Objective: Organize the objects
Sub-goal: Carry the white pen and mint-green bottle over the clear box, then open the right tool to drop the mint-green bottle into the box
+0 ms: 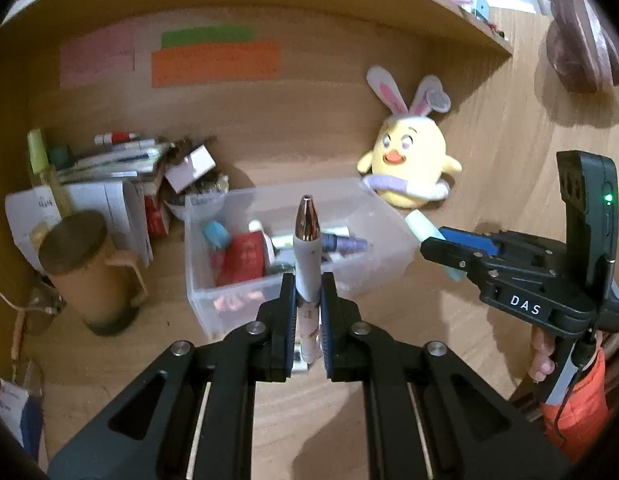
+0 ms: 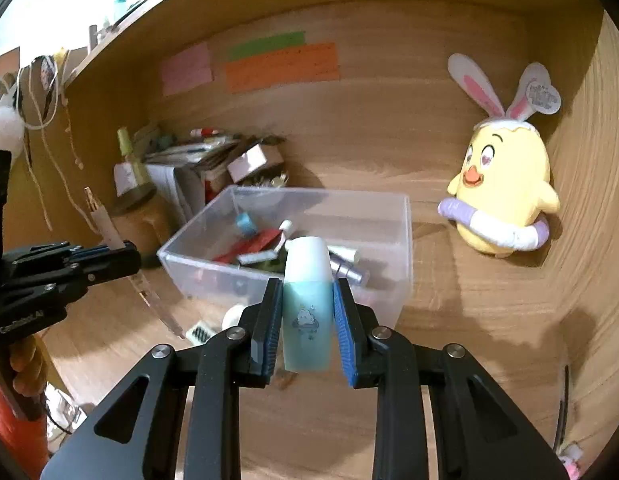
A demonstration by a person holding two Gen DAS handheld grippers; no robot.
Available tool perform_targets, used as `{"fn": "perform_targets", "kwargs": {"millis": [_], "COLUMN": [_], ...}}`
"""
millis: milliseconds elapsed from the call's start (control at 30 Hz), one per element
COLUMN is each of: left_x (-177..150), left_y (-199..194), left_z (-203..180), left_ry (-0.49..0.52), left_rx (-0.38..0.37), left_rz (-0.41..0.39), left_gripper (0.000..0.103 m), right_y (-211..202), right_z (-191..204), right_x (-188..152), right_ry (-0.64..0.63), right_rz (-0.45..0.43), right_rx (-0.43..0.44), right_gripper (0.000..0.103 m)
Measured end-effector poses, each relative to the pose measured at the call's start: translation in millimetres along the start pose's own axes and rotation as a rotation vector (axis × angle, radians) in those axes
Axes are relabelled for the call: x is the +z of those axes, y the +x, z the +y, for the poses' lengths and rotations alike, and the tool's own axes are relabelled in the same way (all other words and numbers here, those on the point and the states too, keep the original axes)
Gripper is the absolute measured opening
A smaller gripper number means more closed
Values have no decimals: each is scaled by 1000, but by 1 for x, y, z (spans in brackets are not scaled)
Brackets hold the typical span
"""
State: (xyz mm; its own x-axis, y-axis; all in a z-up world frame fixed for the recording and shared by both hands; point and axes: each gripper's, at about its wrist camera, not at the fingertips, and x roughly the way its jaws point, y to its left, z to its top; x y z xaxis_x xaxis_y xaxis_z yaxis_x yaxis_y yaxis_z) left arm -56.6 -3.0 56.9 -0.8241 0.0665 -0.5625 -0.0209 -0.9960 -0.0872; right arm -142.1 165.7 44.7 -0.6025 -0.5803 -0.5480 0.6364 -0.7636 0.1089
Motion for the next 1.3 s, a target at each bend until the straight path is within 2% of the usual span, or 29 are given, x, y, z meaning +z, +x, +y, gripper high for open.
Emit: {"fn": "perform_targets", "kwargs": {"millis": [233, 533, 733, 933, 1100, 1300], "left_x": [21, 43, 46, 43, 44, 44], "left_y": [4, 9, 33, 64, 84, 99], "left_z": [11, 33, 45, 57, 61, 60], "left_ry": [-33, -67, -80, -101, -110, -110], "left_rx": [11, 68, 98, 110, 112, 107], "left_rz": [-40, -84, -30, 50, 83, 104], "left_gripper": [10, 10, 10, 10, 10, 10], "right_y": [9, 29, 51, 80, 102, 113], "right_z": [-5, -15, -20, -26, -31, -31], "right_x": [18, 36, 45, 40, 33, 28], "right_ry": [9, 10, 6, 3, 2, -6], "right_rz": [-23, -26, 3, 68, 120, 140], "right_rx": [-14, -47, -71, -94, -116, -117], "right_gripper": [23, 23, 23, 23, 23, 23]}}
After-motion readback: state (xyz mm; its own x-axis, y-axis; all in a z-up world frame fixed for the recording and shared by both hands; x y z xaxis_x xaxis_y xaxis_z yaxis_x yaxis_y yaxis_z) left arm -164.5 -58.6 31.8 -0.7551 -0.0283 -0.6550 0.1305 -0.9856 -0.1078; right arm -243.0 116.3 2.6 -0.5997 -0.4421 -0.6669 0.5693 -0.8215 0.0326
